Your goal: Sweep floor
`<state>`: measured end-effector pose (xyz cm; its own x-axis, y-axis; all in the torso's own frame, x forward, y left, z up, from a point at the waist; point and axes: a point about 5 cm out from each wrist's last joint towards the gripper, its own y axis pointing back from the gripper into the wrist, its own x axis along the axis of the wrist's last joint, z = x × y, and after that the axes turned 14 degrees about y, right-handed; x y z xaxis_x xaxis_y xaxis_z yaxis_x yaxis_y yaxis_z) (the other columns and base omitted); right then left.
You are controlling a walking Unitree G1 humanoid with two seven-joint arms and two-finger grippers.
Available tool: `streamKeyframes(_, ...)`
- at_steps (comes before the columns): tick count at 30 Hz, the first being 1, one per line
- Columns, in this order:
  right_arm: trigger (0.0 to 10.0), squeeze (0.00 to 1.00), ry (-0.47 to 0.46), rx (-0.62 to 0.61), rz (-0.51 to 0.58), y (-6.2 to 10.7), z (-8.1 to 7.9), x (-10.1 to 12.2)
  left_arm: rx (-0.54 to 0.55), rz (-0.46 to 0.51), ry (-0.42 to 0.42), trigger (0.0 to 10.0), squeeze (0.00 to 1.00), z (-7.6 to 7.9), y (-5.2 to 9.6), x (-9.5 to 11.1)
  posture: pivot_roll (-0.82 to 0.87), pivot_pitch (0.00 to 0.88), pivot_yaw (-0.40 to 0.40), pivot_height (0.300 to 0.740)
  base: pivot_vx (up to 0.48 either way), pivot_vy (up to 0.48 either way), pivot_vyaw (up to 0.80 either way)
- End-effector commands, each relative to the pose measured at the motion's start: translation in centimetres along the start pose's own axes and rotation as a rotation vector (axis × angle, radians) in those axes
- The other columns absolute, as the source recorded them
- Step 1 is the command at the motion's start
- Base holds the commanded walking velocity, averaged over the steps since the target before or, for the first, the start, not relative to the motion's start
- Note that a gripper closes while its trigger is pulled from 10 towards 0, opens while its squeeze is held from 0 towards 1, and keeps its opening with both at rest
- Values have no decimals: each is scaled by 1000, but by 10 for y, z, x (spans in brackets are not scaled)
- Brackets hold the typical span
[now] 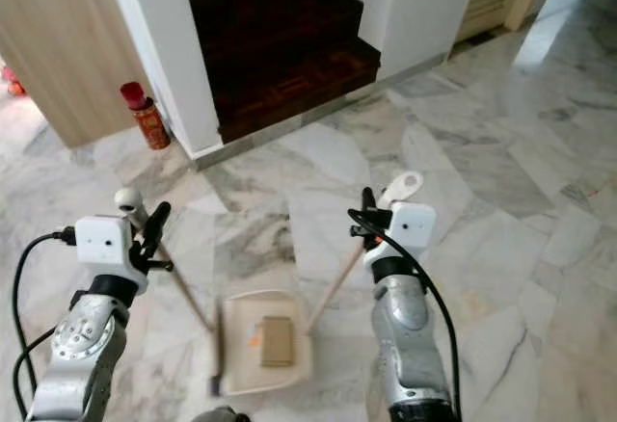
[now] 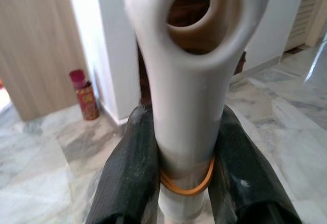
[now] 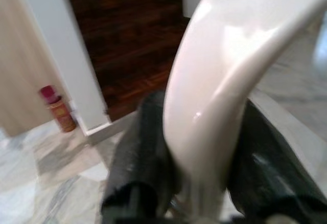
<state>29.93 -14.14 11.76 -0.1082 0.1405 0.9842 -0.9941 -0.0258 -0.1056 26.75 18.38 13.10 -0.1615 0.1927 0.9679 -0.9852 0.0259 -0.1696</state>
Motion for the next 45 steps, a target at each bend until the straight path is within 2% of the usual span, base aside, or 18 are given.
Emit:
streamKeyframes(1, 10000, 0, -26, -1, 41, -3, -1, 9, -14, 34, -26, 10000, 0, 1, -2, 9, 170, 148, -11, 740, 0, 255, 0)
streamKeyframes(45, 10000, 0, -24, 7, 21, -3, 0, 8, 5, 35, -24, 10000, 0, 0, 1, 9, 174, 168, -20, 740, 0, 271, 0)
